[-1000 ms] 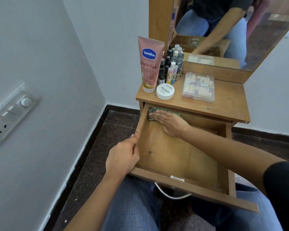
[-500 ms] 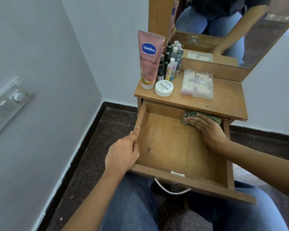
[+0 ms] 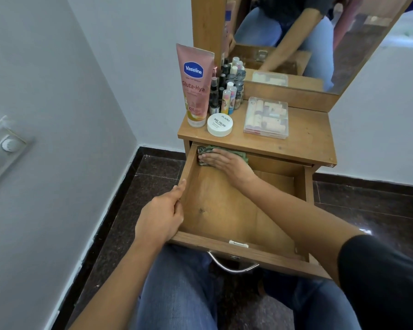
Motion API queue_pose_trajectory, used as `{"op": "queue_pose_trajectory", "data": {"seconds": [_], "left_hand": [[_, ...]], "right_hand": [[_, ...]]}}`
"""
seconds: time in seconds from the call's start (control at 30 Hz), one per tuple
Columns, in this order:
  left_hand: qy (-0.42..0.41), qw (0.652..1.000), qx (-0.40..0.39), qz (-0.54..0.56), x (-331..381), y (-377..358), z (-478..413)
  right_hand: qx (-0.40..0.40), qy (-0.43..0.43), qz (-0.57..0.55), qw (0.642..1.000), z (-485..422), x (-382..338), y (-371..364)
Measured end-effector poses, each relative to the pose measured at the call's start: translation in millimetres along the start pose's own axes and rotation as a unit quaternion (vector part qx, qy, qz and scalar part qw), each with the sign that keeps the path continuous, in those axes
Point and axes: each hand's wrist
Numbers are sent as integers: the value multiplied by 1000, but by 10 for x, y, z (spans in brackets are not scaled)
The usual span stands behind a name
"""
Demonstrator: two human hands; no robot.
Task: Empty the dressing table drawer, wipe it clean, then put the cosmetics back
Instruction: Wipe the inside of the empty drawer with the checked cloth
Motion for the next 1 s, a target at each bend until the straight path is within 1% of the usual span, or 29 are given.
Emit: {"op": "queue_pose_trajectory", "data": {"seconds": [0.1,0.23,0.37,0.47,0.53,0.63,0.67,0.73,0.8,0.87,0.9,0.93,1.0], "left_hand": [[2,1000,2,-4,19,8,12],[10,1000,0,-13,48,21,51],[9,1000,1,-10,53,19,61],[12,1000,1,-1,47,15,70],[12,1000,0,1,32,11,87],[14,1000,-1,3,25,9,99],[15,1000,0,5,22,9,101],[17,1000,5,8,23,12,104],[17,1000,4,5,35,19,108],[17,1000,4,5,37,24,113],[17,1000,3,5,36,27,115],[17,1000,1,4,36,29,117],[21,1000,-1,4,27,29,110]], "right_hand": [[-16,-17,-12,1000,170,23,-23],[-45,-64,-28,997,529,-60,-217],[-119,-134,-113,977,903,-230,-424],[-160,-142,-180,960,1084,-319,-523],[-161,-137,-189,959,1093,-329,-547],[-109,-106,-207,967,967,-289,-592],[-80,-82,-199,973,908,-255,-596],[-32,-26,-139,989,778,-194,-587],[-17,12,-135,991,634,-128,-528],[21,32,-167,985,485,-81,-453],[52,36,-201,977,421,-57,-423],[89,39,-248,964,368,-31,-389],[130,39,-311,941,291,3,-341]]}}
Point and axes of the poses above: each hand's wrist, its own z-axis away from the middle knuckle, its own y-axis out of the back of the hand, x = y × z, and after that the axes turned 7 degrees about y, right-handed
